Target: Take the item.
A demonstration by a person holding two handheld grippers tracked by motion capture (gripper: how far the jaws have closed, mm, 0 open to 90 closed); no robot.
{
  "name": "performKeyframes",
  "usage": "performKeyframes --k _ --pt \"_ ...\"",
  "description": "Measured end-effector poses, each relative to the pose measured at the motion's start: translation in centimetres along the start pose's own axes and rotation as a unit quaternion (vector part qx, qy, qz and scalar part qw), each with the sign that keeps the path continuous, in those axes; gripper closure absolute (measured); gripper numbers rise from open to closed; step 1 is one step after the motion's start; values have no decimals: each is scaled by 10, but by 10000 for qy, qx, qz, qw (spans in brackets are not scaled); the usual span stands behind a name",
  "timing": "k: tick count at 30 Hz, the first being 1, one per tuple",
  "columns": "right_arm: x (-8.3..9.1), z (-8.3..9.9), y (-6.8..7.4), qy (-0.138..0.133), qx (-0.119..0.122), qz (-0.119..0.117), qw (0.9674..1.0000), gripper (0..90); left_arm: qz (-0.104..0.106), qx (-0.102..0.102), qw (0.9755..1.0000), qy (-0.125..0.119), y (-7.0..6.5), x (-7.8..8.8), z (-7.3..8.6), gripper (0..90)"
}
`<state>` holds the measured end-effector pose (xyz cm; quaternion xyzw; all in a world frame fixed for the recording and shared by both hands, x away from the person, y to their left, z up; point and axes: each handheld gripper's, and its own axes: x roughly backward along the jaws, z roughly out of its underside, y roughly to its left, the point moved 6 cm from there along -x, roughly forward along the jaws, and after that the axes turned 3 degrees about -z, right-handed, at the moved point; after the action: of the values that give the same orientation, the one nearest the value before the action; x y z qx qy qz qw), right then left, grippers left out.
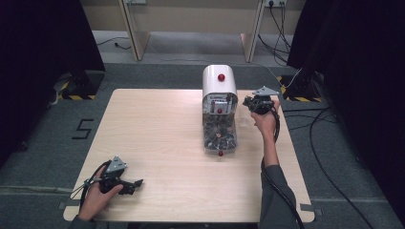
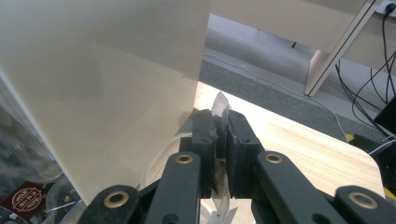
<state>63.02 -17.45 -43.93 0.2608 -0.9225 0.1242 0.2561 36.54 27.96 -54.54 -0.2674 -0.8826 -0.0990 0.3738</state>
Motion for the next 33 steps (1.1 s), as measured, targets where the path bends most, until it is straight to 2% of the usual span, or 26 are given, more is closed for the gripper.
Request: performKeyframes --k 20,24,33 --pt "-8 12 2 162 -101 -86 9998 824 1 2 10000 3 0 0 0 0" --pt "-9 14 3 193 -22 -102 9998 820 1 1 10000 2 0 0 0 0" --pt "-10 14 4 194 -11 -126 9997 811 1 0 10000 2 0 0 0 0"
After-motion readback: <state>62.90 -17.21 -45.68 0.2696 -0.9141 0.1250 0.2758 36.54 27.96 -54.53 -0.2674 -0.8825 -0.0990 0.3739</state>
